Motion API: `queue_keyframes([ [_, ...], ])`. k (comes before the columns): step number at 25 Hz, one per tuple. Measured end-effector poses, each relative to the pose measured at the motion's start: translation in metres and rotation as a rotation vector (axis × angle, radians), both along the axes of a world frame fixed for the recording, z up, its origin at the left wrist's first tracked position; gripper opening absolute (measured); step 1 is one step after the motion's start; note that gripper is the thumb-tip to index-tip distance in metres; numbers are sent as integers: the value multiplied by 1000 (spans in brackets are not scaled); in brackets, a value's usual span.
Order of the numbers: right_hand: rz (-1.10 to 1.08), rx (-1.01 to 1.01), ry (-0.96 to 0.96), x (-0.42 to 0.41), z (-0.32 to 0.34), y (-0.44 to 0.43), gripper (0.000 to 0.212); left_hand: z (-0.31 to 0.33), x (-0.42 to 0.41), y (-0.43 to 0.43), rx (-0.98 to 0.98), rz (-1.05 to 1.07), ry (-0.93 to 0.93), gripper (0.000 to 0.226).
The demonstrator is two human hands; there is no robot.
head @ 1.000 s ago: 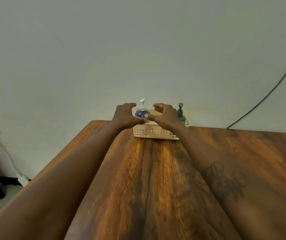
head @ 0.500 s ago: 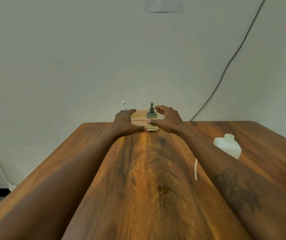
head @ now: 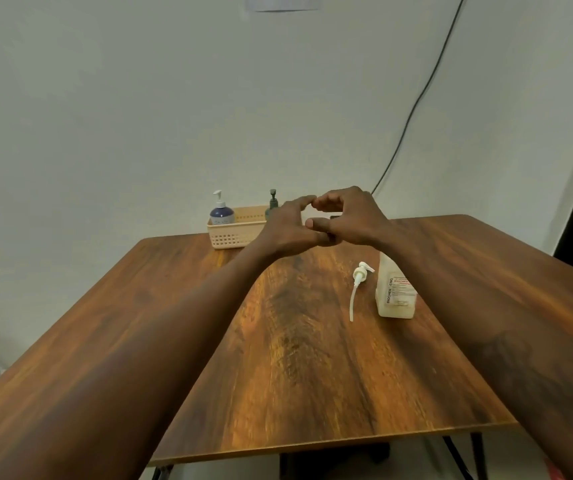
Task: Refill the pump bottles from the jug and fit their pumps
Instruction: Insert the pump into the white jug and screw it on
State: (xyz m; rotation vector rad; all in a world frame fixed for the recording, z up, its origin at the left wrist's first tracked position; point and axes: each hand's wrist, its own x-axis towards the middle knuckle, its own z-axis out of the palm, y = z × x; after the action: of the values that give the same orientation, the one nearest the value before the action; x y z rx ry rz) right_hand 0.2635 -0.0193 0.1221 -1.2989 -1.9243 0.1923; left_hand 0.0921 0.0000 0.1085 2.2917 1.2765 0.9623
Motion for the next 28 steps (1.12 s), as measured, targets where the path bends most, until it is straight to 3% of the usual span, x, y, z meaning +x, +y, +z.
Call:
queue_keyframes([
  [3, -35, -1, -52, 20, 3, -6, 42, -9, 32, -5, -23, -74, -83, 105],
  [8, -97, -22, -51, 65, 2, -7, 32, -30, 83, -15, -133, -92, -152, 133],
  [12, -110, -66, -8, 94, -6, -6, 30, -49, 113, -16, -178, -151, -206, 108],
  [16, -114, -116, 72, 115, -15, -4, 28, -69, 132, -9, -294, -157, -135, 116],
  [24, -170, -202, 314, 134, -32, 3, 18, -64, 129, -3, -234, -140, -137, 80],
  [28, -188, -244, 462, 130, -42, 9, 18, -41, 94, 9, -134, -91, -157, 92],
])
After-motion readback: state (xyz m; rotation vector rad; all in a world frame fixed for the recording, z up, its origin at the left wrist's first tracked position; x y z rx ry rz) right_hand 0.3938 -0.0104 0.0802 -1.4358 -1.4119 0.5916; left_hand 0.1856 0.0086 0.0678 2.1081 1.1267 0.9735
